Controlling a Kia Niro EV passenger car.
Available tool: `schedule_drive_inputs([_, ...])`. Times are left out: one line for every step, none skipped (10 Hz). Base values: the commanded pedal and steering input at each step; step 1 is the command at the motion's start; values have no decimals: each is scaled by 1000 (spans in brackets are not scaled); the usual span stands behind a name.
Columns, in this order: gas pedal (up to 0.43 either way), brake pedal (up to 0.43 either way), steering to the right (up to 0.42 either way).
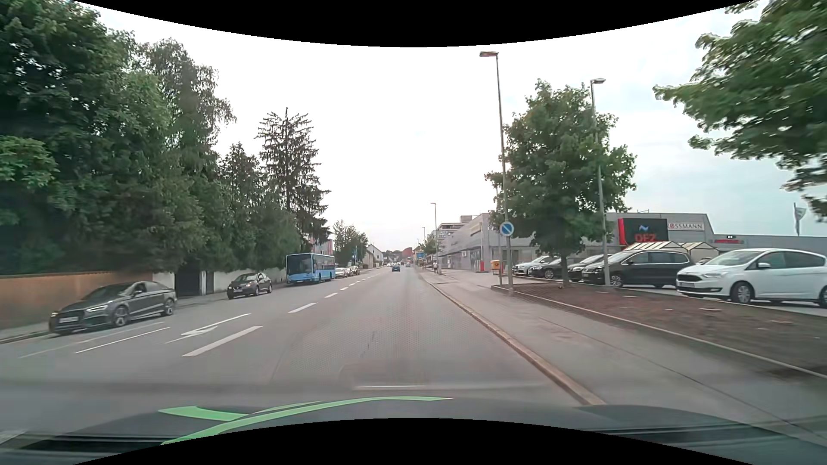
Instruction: Follow the waypoints while adhering to traffic rules and regulations
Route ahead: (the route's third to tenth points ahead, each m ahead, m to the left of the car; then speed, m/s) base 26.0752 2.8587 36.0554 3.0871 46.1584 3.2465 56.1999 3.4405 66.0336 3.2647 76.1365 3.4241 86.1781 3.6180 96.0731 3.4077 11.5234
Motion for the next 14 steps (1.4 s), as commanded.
schedule_drive_inputs([67, 0, -6])
schedule_drive_inputs([59, 0, -6])
schedule_drive_inputs([59, 0, -6])
schedule_drive_inputs([59, 0, -6])
schedule_drive_inputs([59, 0, -6])
schedule_drive_inputs([59, 0, -6])
schedule_drive_inputs([59, 0, -6])
schedule_drive_inputs([59, 0, -6])
schedule_drive_inputs([59, 0, -6])
schedule_drive_inputs([59, 0, -5])
schedule_drive_inputs([59, 0, -4])
schedule_drive_inputs([59, 0, -2])
schedule_drive_inputs([59, 0, -2])
schedule_drive_inputs([59, 0, -2])
